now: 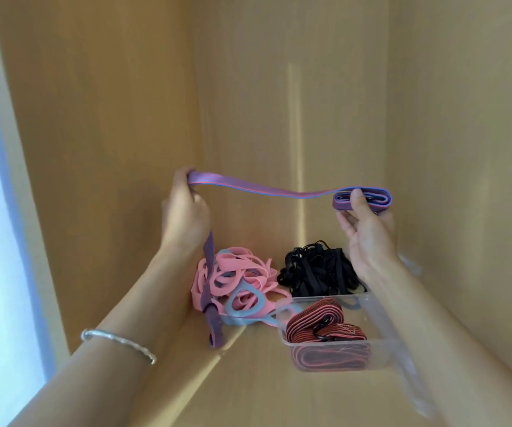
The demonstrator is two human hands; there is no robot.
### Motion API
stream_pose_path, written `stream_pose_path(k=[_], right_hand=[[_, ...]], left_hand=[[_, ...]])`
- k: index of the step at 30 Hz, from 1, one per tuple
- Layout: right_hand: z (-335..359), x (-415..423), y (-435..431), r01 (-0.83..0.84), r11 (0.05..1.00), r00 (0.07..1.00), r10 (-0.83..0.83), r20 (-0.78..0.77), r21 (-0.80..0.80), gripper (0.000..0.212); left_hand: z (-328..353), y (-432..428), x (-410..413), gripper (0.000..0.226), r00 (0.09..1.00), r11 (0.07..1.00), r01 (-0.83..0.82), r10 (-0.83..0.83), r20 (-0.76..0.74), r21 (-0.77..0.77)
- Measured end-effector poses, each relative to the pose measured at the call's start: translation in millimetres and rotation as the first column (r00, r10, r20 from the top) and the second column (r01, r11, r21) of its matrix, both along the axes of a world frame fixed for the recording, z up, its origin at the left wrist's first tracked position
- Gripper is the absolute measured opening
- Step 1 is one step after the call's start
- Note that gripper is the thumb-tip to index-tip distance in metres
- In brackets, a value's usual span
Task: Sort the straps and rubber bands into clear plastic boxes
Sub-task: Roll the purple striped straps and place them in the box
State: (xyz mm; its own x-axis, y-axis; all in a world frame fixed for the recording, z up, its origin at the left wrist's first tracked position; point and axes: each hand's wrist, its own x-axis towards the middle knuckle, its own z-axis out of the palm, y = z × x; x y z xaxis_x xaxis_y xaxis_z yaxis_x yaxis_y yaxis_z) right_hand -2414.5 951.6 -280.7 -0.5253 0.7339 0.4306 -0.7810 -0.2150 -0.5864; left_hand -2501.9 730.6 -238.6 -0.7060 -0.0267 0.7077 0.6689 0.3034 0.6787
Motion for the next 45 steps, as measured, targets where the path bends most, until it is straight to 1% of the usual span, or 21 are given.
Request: stream_pose_path(k=[2,4,6,8,10,12,14,16,18,20,22,24,26,28,30,31,34,37,40,42,45], right_hand=[[-8,-1,4,-0.001,1.0,0.999,0.0,0.049,0.017,0.007],[-18,-4,8,-0.013,0.999,0.995,0.008,0.104,0.042,0.003],[-26,-7,9,-0.024,0.996,0.989,0.012,0.149,0.083,0.006],[-32,-10,8,-0.04,0.989,0.983,0.013,0.184,0.143,0.006],[-38,-13,7,-0.052,0.983,0.978,0.015,0.209,0.175,0.006],[-45,-15,9,-0.06,0.985,0.975,0.023,0.221,0.163,0.006],[-47,-15,10,-0.074,0.985,0.973,0.038,0.229,0.154,0.006],[-45,-11,12,-0.081,0.983,0.973,0.042,0.227,0.165,0.006],[-43,-8,12,-0.09,0.98,0.975,0.05,0.216,0.18,0.006],[-43,-7,8,-0.105,0.974,0.97,0.056,0.235,0.202,0.006],[-44,-8,0,-0.127,0.968,0.964,0.068,0.259,0.219,0.007],[-45,-10,-9,-0.155,0.962,0.96,0.094,0.265,0.223,0.009],[-45,-9,-19,-0.192,0.949,0.955,0.122,0.272,0.249,0.008],[-46,-7,-29,-0.236,0.928,0.949,0.157,0.272,0.289,0.01],[-46,-3,-39,-0.295,0.899,0.944,0.221,0.246,0.324,0.019],[-47,-2,-42,-0.322,0.881,0.939,0.25,0.237,0.347,0.021],[-47,0,-46,-0.377,0.827,0.918,0.274,0.287,0.418,0.022],[-51,0,-44,-0.433,0.776,0.887,0.277,0.369,0.458,0.026],[-56,1,-46,-0.464,0.725,0.874,0.279,0.399,0.51,0.02],[-57,1,-46,-0.45,0.742,0.88,0.274,0.388,0.496,0.023],[-57,2,-46,-0.415,0.784,0.888,0.237,0.395,0.462,0.035]], left_hand=[[-15,2,-4,0.046,0.999,0.985,0.008,-0.001,0.042,-0.17],[-33,-1,-9,0.032,0.99,0.92,-0.033,0.085,0.115,-0.39],[-47,-4,-18,0.025,0.962,0.782,-0.059,0.21,0.174,-0.62],[-52,-2,-22,0.032,0.925,0.579,0.002,0.309,0.222,-0.815],[-58,3,-21,0.048,0.894,0.392,0.142,0.343,0.287,-0.909],[-67,13,-15,0.056,0.885,0.255,0.215,0.356,0.298,-0.943],[-77,21,-2,0.045,0.902,0.109,0.214,0.358,0.24,-0.971],[-90,26,1,0.039,0.913,-0.005,0.28,0.309,0.265,-0.96],[-95,25,-4,0.049,0.893,0.01,0.357,0.289,0.345,-0.934],[-93,14,-11,0.071,0.837,0.175,0.455,0.249,0.487,-0.873],[-86,8,-10,0.09,0.808,0.193,0.547,0.131,0.574,-0.815],[-80,10,-14,0.099,0.858,0.244,0.495,0.016,0.513,-0.834],[-74,20,-1,0.077,0.895,0.421,0.445,-0.231,0.381,-0.79],[-78,37,8,0.068,0.757,0.594,0.653,-0.491,0.43,-0.47],[-90,52,8,0.071,0.649,0.624,0.758,-0.693,0.315,-0.19],[-94,55,10,0.068,0.643,0.629,0.765,-0.731,0.229,-0.139],[-100,58,8,0.05,0.671,0.675,0.737,-0.736,0.092,0.033],[-99,53,4,0.04,0.699,0.701,0.705,-0.712,0.063,0.109],[-100,49,5,0.027,0.658,0.66,0.729,-0.749,0.078,0.183],[-100,49,9,0.021,0.666,0.665,0.723,-0.743,0.067,0.188],[-102,48,10,0.021,0.77,0.767,0.633,-0.638,0.01,0.101]])
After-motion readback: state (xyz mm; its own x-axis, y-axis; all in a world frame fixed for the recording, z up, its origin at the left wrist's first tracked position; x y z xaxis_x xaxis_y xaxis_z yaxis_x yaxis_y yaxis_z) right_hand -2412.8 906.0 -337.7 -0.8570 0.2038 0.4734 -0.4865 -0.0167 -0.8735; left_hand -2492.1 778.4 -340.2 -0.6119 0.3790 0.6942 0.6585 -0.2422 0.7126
